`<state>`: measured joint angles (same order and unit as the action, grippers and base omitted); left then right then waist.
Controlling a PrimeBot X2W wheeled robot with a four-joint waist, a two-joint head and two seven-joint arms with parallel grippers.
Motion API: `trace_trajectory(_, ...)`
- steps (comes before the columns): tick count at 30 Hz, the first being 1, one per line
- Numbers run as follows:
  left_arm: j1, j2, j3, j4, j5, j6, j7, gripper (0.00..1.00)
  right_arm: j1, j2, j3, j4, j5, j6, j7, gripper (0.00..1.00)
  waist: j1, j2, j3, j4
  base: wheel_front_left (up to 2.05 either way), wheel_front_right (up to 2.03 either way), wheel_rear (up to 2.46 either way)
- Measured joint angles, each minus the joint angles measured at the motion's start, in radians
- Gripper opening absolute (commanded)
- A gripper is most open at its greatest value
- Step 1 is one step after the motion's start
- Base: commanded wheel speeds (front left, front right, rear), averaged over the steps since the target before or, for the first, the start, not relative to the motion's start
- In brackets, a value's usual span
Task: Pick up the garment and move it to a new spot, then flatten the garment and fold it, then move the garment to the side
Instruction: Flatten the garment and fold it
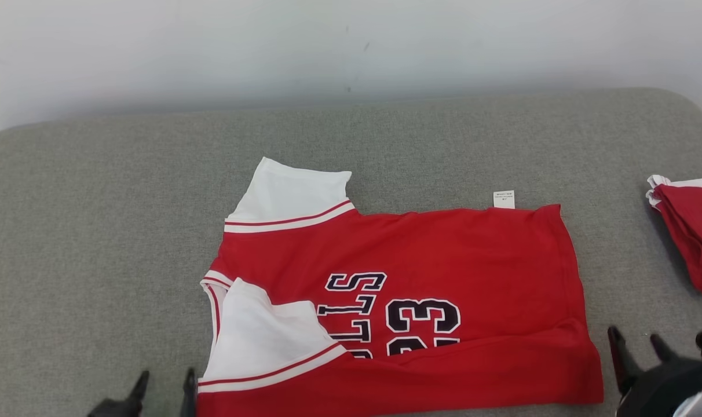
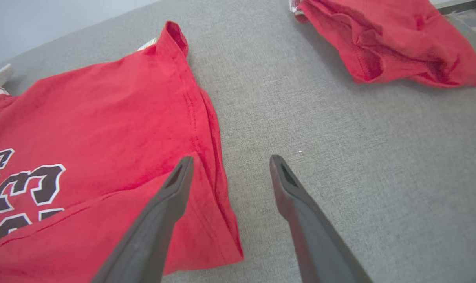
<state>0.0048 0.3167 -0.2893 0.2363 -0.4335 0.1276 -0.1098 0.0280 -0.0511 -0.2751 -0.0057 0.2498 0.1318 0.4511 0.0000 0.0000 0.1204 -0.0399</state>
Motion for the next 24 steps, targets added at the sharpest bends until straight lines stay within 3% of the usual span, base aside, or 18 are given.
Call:
trace_trajectory(6,-0.092,0.041,0.023,-0.064,-0.019,-0.031,0.035,1.0,-0.132,-0.022,0.01,-0.053,-0.023,0.0,0.096,1.0,0.0,0.0,0.024,-0.007,0.0,0.0,0.0)
trace_trajectory(12,-0.231,0.077,0.038,-0.075,-0.035,-0.063,0.084,1.0,-0.283,-0.049,0.054,-0.016,-0.033,0.0,0.209,1.0,0.0001,0.0,0.065,-0.021,0.0,0.0,0.0)
trace_trajectory(17,-0.381,0.077,0.027,-0.026,-0.063,-0.111,0.154,1.0,-0.415,-0.066,0.079,0.049,-0.031,0.0,0.277,1.0,0.0001,0.0001,0.11,-0.032,0.0,0.0,0.0)
trace_trajectory(24,-0.559,0.049,0.01,0.089,-0.087,-0.138,0.224,1.0,-0.562,-0.073,0.13,0.129,-0.021,0.0,0.329,1.0,0.0002,0.0001,0.167,-0.047,0.0,0.0,0.0)
